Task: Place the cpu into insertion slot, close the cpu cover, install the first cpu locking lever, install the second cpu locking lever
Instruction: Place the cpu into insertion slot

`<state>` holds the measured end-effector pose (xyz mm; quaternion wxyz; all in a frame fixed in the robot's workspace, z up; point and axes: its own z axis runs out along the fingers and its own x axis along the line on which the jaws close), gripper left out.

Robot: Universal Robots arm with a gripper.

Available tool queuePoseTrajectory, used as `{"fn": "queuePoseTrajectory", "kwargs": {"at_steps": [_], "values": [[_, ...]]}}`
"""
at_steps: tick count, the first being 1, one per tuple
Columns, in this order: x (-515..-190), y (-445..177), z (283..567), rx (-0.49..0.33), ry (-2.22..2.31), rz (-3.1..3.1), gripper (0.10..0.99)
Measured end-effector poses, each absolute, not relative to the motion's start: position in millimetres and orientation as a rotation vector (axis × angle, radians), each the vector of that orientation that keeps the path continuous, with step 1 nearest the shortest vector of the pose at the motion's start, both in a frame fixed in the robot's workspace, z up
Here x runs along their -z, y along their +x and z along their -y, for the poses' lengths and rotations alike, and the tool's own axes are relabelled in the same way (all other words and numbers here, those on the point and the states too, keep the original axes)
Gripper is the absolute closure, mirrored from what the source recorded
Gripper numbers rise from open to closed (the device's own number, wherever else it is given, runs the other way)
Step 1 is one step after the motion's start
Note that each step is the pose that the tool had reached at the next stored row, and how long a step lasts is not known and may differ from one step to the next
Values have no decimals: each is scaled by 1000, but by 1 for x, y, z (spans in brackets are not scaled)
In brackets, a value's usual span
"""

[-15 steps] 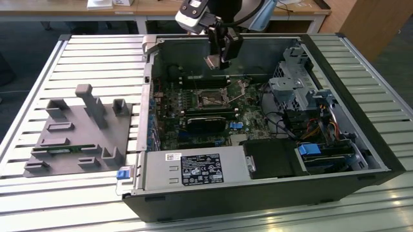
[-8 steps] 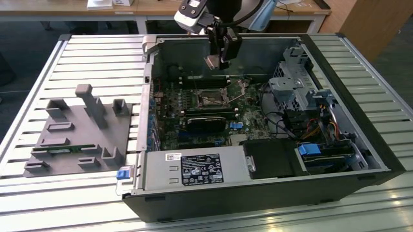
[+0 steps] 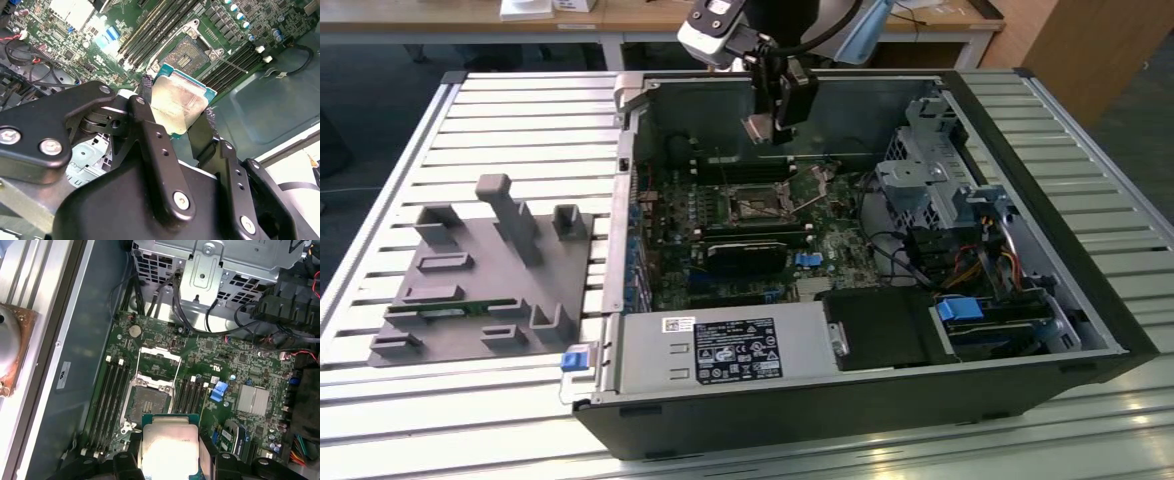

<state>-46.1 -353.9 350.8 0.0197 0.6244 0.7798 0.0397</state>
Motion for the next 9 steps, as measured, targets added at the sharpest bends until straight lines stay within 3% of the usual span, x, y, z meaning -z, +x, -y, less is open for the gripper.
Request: {"fn": "queuePoseTrajectory", "kwargs": {"at_steps": [9], "values": [[-350,-47,354,-122,1970,-2392,549]]}}
